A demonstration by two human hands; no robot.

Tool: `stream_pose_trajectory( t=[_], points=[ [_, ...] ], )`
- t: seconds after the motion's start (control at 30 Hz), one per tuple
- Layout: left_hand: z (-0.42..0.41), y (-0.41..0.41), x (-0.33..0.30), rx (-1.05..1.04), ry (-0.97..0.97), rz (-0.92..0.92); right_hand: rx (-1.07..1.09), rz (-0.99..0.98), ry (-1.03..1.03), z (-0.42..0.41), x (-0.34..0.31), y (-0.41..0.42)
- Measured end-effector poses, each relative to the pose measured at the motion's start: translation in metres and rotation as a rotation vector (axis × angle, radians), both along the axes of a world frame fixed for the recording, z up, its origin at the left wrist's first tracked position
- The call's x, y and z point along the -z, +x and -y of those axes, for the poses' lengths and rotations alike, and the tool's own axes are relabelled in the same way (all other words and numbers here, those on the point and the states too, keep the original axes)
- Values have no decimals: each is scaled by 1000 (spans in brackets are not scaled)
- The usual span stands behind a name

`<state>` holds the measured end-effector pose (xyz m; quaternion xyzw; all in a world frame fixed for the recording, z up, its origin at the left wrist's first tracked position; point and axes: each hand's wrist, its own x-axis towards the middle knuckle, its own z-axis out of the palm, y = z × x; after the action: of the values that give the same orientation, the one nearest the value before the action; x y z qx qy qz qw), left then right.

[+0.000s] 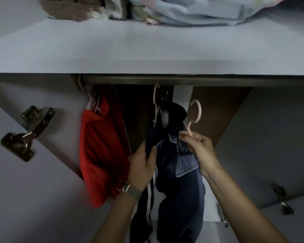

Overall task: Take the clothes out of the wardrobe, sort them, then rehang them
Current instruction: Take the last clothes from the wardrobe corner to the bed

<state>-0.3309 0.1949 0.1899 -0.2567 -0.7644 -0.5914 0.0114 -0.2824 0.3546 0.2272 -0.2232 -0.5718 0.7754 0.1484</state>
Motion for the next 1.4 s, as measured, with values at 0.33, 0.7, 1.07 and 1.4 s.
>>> stream_pose_trajectory(
  t=[0.33,0.7,1.07,1.4],
  points=[
    [-35,81,36,45,-208,12,19,-36,-186,3,12,40],
    [-52,125,22,486,-123,426,51,76,78,-29,-3,78],
    [-97,54,-48,368,-473,-577,-241,167,395,-79,-34,161],
    [-159,84,-38,783,-394,-742,-107,312,579,-79,-53,234]
  ],
)
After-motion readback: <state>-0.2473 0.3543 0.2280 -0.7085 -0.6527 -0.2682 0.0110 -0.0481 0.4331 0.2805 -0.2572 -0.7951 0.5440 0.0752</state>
